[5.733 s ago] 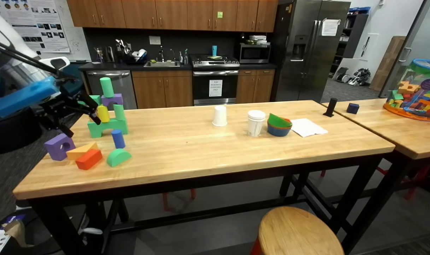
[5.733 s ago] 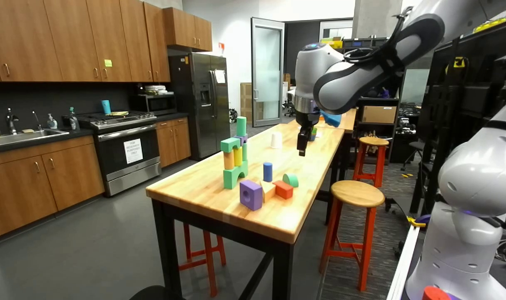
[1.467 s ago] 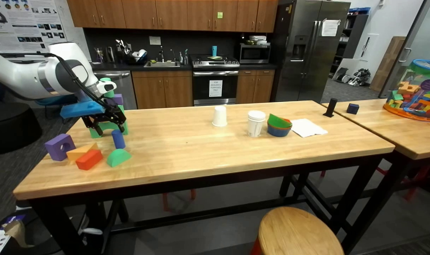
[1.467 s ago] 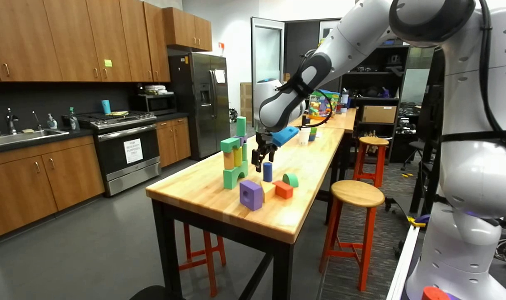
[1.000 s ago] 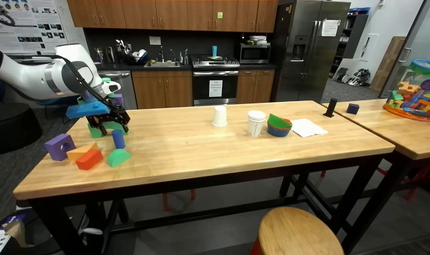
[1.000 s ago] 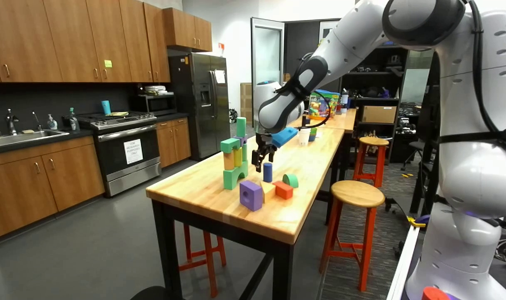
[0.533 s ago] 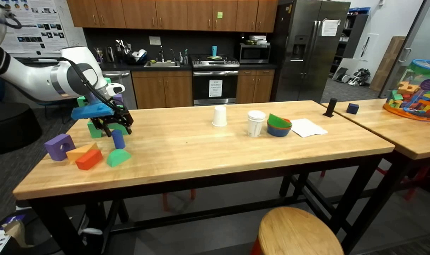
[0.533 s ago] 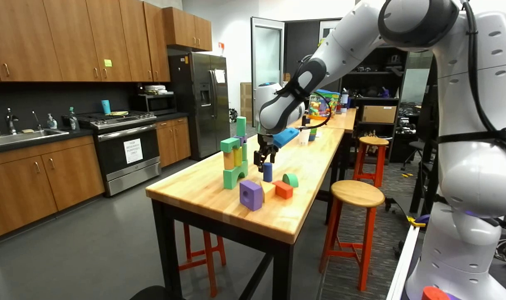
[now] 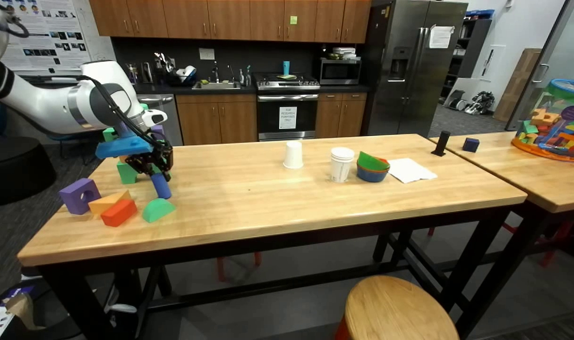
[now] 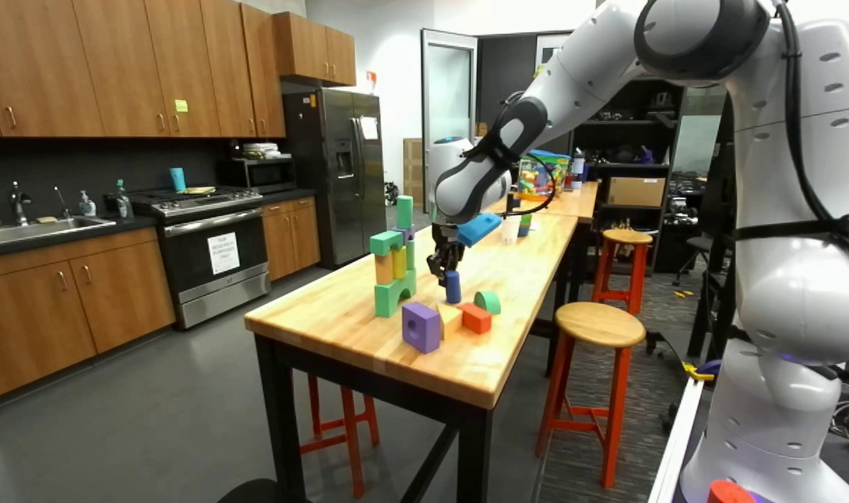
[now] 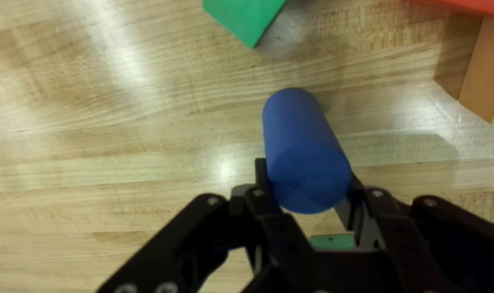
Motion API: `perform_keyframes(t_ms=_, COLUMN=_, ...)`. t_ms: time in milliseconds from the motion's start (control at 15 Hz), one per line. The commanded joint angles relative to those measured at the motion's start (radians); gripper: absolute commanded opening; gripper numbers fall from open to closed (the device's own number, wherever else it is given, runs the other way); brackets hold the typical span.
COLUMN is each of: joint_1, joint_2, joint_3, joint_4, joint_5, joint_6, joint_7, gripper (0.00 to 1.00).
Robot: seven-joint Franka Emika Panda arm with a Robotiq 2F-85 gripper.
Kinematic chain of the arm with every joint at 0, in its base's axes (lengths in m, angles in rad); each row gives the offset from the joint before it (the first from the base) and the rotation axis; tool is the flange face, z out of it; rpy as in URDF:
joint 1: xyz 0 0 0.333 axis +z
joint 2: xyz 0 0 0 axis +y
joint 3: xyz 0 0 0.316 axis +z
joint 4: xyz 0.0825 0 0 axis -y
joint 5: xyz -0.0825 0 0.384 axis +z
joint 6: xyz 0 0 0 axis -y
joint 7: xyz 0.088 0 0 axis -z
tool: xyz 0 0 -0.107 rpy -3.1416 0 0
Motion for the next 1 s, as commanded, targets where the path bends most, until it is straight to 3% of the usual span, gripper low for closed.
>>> perform_keyframes(t_ms=0, joint_1=0.003, joint_2=-0.003, joint_3=-0.008, joint_4=0.006, joint_5=0.014, joint_6=-0.01, joint_7=-0.016, gripper=0.14)
perform_keyframes(t_ms=600, joint_1=0.0, joint_2=-0.041, joint_3=-0.005, joint_4=-0.016, joint_5=0.017, joint_6=-0.019, joint_7=-0.046, gripper=0.14)
perform_keyframes(t_ms=933, joint_1=-0.004, joint_2=-0.134, joint_3=0.002, joint_4=-0.039, joint_5=0.025, joint_6=-0.043, joint_7=-0.142, gripper=0.14)
